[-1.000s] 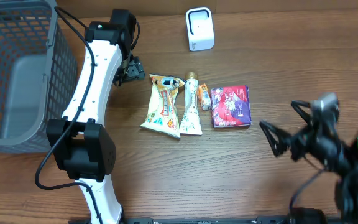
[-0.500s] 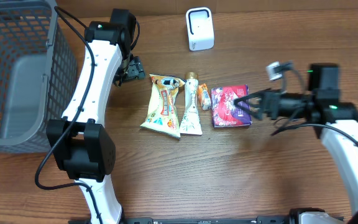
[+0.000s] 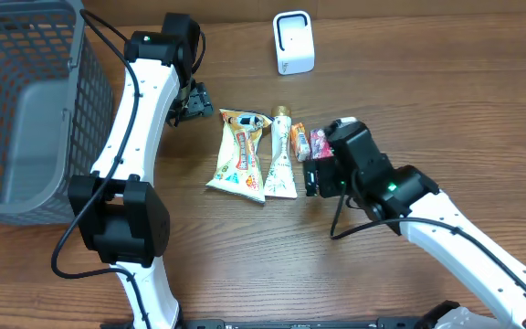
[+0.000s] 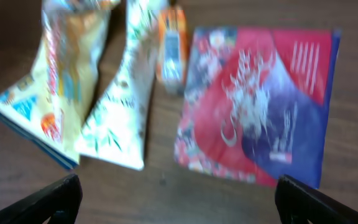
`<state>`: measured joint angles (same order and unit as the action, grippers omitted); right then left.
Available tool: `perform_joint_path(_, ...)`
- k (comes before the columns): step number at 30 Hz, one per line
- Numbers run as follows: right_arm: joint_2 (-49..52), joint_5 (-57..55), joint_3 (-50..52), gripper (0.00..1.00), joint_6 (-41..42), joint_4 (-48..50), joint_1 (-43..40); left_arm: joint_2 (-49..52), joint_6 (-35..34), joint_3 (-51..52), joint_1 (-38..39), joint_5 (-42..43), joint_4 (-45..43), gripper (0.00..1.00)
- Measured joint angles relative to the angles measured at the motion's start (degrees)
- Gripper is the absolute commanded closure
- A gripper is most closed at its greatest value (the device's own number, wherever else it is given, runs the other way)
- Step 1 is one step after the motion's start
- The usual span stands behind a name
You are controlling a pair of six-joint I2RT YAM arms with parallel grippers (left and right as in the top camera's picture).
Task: Scan the item barcode
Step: 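Reach the right gripper left toward the pink-purple box, then grasp the pink-purple box with the right gripper and lift it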
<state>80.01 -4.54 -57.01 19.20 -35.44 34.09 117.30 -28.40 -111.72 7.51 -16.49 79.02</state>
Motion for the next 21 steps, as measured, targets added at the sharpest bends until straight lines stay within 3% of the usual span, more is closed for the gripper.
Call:
perform_joint_path(5,0.8,-2.8,-0.2,0.10,-2.2,2.4,2.4,0.0,0.0,0.0,0.0,0.0,0.0,0.00)
perform_joint_path(14,14.8,-13.2,-0.6,0.10,-4.2,2.9,5.3,0.0,0.0,0.0,0.0,0.0,0.0,0.00)
perform_joint_path(21,18.7,-19.3,-0.6,0.08,-4.3,3.0,8.7,0.0,0.0,0.0,0.0,0.0,0.0,0.00)
